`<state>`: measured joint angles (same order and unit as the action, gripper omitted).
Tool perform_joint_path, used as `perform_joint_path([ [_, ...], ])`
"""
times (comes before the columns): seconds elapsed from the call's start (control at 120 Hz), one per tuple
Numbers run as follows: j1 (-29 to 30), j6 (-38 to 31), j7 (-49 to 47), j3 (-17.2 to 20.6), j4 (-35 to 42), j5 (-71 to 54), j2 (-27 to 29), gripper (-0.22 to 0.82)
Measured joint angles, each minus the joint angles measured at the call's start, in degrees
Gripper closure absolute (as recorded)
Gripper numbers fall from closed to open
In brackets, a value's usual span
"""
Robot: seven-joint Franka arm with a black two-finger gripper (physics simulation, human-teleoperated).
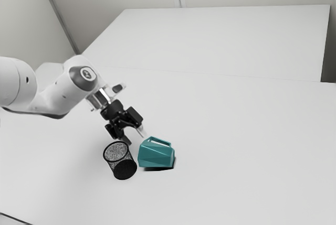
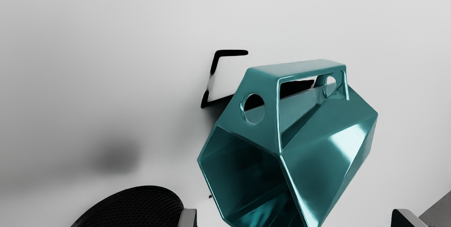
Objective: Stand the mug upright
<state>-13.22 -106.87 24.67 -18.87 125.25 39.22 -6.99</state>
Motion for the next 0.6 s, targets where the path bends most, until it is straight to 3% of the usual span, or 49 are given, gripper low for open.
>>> perform_joint_path([
  [0.6, -3.30, -0.08, 1.90, -0.47, 1.98, 5.07, -0.49, 0.00],
])
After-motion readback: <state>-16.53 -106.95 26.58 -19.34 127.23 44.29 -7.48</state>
